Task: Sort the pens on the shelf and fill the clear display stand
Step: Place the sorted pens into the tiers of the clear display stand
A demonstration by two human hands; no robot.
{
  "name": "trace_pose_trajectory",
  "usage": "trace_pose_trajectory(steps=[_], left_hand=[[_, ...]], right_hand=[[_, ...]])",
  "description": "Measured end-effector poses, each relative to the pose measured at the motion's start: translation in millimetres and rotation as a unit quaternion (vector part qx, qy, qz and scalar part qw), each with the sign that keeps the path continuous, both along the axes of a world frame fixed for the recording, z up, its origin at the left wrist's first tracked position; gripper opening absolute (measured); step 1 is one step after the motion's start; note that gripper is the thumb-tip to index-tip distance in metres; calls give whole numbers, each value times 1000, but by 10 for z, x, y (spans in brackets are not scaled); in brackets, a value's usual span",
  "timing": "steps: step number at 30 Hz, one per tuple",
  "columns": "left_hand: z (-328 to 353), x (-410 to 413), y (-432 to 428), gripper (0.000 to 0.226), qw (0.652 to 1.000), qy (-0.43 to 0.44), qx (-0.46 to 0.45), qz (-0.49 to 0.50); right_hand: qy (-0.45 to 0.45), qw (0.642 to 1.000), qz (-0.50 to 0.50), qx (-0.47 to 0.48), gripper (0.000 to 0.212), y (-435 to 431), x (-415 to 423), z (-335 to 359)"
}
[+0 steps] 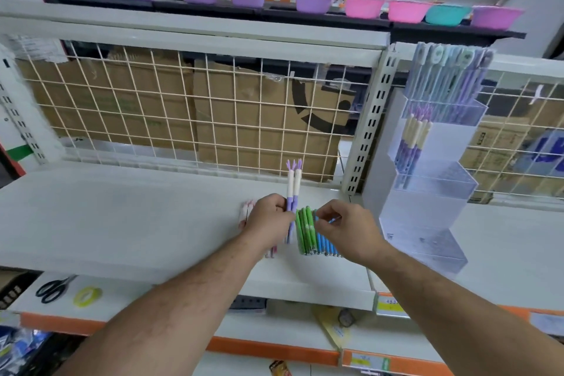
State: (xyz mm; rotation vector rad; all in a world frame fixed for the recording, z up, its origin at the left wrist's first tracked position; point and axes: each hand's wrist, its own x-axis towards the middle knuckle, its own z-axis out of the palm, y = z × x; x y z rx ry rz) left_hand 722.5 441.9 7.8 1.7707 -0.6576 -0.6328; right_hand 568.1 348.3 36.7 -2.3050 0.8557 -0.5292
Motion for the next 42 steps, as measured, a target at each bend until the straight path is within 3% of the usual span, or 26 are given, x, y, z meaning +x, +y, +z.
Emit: trace_pose_trajectory(steps=[8, 11, 23, 34, 42], left_hand=[[129, -807, -578, 10, 993, 57, -65, -78], [135, -1082, -783, 20, 992, 55, -76, -90], [40, -1766, -1481, 29, 989, 67, -114, -64], [-124, -1801, -1566, 30, 991, 77, -108, -30], [-79, -1823, -1542, 31, 993, 63, -97, -28]], right_hand=[[-70, 995, -33, 55, 27, -488, -542, 190], [-94, 993, -30, 61, 7, -709, -741, 248], [-110, 992, 0, 62, 15, -1505, -1358, 521], [-195, 978, -23, 67, 13, -1930, -1256, 1088], [-207, 976, -51, 36, 11, -1977, -993, 1105]])
